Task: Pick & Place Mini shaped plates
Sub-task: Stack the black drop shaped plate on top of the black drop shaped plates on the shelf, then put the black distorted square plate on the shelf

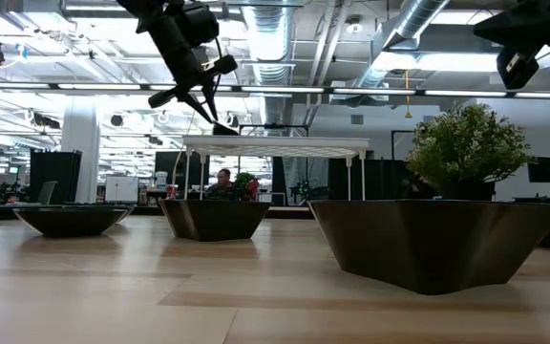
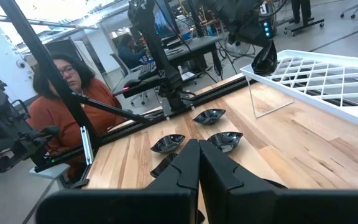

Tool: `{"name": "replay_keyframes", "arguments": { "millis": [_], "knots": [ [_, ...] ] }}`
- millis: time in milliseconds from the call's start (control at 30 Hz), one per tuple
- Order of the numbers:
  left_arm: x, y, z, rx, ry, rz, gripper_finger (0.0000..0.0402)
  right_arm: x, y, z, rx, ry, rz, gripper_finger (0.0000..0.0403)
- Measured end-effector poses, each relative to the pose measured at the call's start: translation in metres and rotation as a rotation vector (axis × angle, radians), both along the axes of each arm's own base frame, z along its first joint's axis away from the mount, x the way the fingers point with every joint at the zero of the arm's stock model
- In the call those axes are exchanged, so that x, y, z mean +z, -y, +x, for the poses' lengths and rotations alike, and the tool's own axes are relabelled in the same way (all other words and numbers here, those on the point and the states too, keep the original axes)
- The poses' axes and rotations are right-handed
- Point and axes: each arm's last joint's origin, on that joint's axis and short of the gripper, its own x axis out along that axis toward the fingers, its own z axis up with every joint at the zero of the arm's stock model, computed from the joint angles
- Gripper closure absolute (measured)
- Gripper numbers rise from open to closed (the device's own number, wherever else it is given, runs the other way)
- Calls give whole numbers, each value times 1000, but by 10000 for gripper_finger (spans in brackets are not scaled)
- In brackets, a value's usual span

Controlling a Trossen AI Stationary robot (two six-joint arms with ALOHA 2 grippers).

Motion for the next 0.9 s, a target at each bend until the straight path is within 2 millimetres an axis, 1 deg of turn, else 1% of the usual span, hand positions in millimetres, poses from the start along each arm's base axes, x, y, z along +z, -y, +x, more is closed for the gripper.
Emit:
{"name": "replay_keyframes", "arguments": {
  "millis": [167,233,367,500,600,700,900],
  "knots": [
    [-2,3,-4,3,-43,-35,356,0,0,0,0,0,0,403],
    [1,4,-5,3,-35,-28,360,0,0,0,0,0,0,403],
    [12,7,-10,17,-20,18,364,0,0,0,0,0,0,403],
    [32,14,-20,28,21,67,364,0,0,0,0,0,0,403],
    [45,24,-23,25,63,90,366,0,0,0,0,0,0,403],
    [55,39,-20,-4,87,116,370,0,0,0,0,0,0,403],
    [56,72,-1,-73,77,160,384,0,0,0,0,0,0,403]
  ]
}}
